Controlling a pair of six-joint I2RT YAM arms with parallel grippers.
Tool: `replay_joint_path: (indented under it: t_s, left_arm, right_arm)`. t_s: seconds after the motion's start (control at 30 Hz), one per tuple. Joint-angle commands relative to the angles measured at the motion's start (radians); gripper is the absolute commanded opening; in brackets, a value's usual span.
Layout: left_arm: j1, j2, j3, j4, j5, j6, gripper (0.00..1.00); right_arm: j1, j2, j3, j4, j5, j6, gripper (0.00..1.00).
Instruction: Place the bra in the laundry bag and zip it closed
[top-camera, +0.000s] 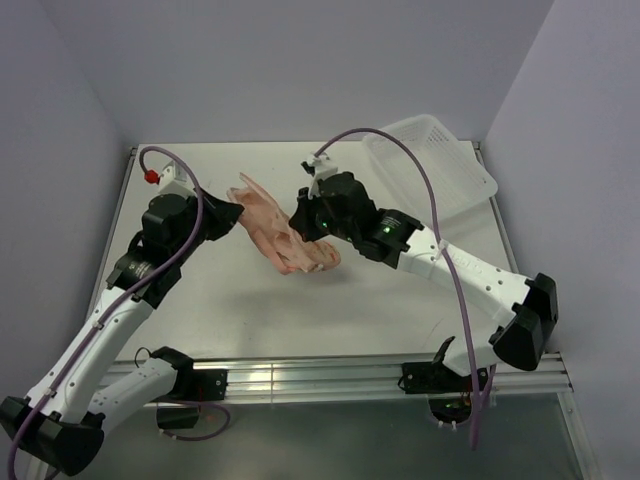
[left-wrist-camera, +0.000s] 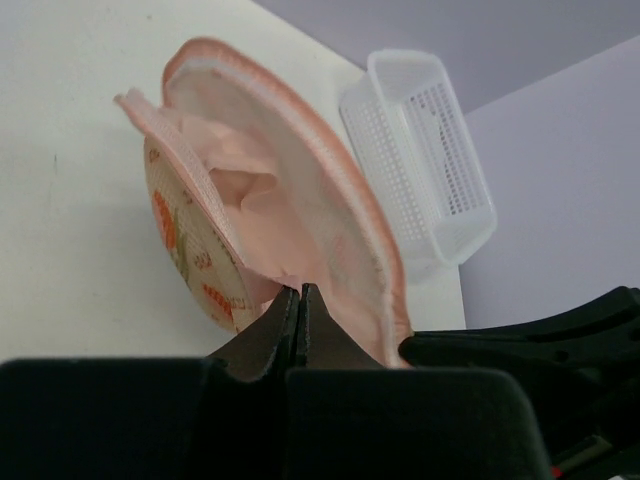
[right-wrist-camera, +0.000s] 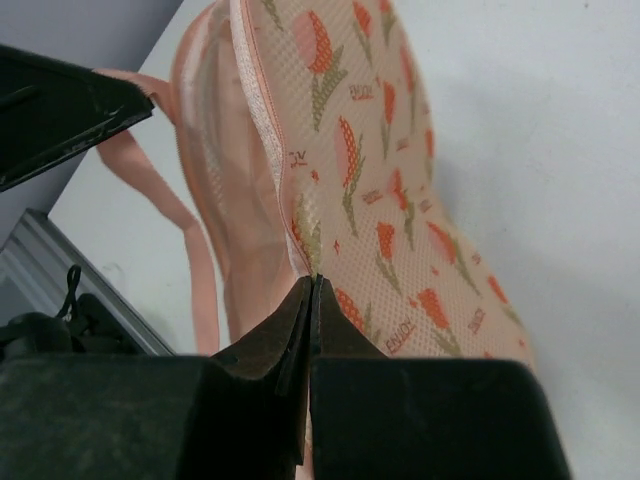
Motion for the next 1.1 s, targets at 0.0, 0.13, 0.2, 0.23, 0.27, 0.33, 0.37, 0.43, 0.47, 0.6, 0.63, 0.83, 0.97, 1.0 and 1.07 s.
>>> replay_joint_path:
  t_s: [0.0,0.13,0.2,0.23,0.27,0.33,0.37,0.43,0.47,0.6,0.63,0.83,0.97,1.0,1.07]
  left_arm:
    - [0.002,-0.011,-0.007,0.056,0.086,0.010,0.00]
    - [0.021,-0.003,-0.125,0.091,0.090,0.001,0.00]
    - [0.021,-0.012,-0.173,0.137,0.106,-0.017,0.00]
    - [0.021,-0.021,-0.178,0.132,0.095,-0.017,0.00]
    - [0.021,-0.022,-0.182,0.129,0.089,-0.013,0.00]
    - [0.021,-0.008,-0.205,0.134,0.085,0.001,0.00]
    - [0.021,-0.003,-0.248,0.154,0.086,-0.002,0.00]
    - [0.021,0.014,-0.292,0.204,0.085,-0.007,0.00]
    - [0.021,0.017,-0.337,0.217,0.086,-0.017,0.00]
    - [0.021,-0.024,-0.446,0.283,0.097,-0.048,0.00]
    - [0.021,-0.032,-0.458,0.281,0.095,-0.051,0.00]
    - [0.021,-0.060,-0.491,0.278,0.104,-0.065,0.00]
    - [0.021,-0.072,-0.477,0.269,0.108,-0.063,0.00]
    - [0.021,-0.072,-0.477,0.270,0.108,-0.065,0.00]
    - [0.022,-0.074,-0.483,0.272,0.106,-0.065,0.00]
  right_arm:
    - [-0.014,-0.137,-0.070,0.025,-0.039,0.015,0.00]
    - [-0.045,0.013,-0.130,-0.017,-0.045,0.017,0.00]
    - [-0.054,-0.012,-0.155,0.012,0.003,0.015,0.00]
    - [-0.054,-0.036,-0.167,0.033,0.016,0.017,0.00]
    - [-0.056,-0.055,-0.155,0.041,0.036,0.008,0.00]
    - [-0.053,-0.037,-0.111,-0.008,0.108,-0.011,0.00]
    - [-0.050,-0.022,-0.097,-0.015,0.111,-0.018,0.00]
    - [-0.005,0.023,-0.129,0.038,0.131,-0.025,0.00]
    - [0.015,0.041,-0.173,0.079,0.134,-0.025,0.04]
    - [0.067,0.150,-0.273,0.167,0.068,0.012,0.25]
    - [0.075,0.155,-0.285,0.176,0.065,0.020,0.36]
    - [0.079,0.080,-0.357,0.199,0.065,0.041,0.73]
    - [0.101,0.043,-0.422,0.196,0.051,0.023,0.69]
    - [0.107,0.051,-0.425,0.193,0.053,0.012,0.68]
    - [0.124,0.067,-0.417,0.178,0.059,-0.008,0.64]
